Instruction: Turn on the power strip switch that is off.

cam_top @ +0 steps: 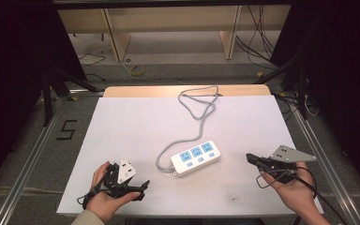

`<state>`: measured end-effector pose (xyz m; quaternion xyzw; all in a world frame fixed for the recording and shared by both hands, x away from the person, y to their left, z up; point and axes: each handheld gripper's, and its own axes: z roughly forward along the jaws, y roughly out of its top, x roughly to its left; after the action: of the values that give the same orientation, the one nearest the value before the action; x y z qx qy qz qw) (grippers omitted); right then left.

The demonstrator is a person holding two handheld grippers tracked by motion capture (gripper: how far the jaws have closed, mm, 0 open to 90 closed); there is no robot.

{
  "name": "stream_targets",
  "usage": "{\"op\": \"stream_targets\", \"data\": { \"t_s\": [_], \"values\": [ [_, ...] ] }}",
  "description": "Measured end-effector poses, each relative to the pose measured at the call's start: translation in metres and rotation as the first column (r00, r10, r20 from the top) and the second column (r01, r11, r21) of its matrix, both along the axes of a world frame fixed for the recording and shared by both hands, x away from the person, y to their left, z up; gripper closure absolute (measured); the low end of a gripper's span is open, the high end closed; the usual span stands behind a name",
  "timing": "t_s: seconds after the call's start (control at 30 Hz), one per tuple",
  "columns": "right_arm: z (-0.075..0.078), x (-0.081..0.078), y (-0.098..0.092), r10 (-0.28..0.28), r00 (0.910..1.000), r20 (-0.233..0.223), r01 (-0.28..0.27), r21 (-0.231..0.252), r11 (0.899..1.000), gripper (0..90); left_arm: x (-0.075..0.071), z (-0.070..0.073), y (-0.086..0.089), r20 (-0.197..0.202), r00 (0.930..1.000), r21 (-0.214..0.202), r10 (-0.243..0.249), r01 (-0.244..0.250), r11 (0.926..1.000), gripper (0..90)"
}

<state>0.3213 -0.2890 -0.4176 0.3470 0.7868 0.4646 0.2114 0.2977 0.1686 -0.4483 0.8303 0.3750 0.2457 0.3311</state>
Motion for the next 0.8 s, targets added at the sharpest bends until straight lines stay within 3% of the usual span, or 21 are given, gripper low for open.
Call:
{"op": "stream_targets", "data": {
  "t_s": [0.8],
  "values": [
    [0.0,0.012,0.015,0.023,0.9997,-0.012,-0.023,-0.007,1.0,90.0,0.0,0.0,0.0,0.0,1.0,-0.001,-0.001,0.001,1.0,12.4]
  ]
}}
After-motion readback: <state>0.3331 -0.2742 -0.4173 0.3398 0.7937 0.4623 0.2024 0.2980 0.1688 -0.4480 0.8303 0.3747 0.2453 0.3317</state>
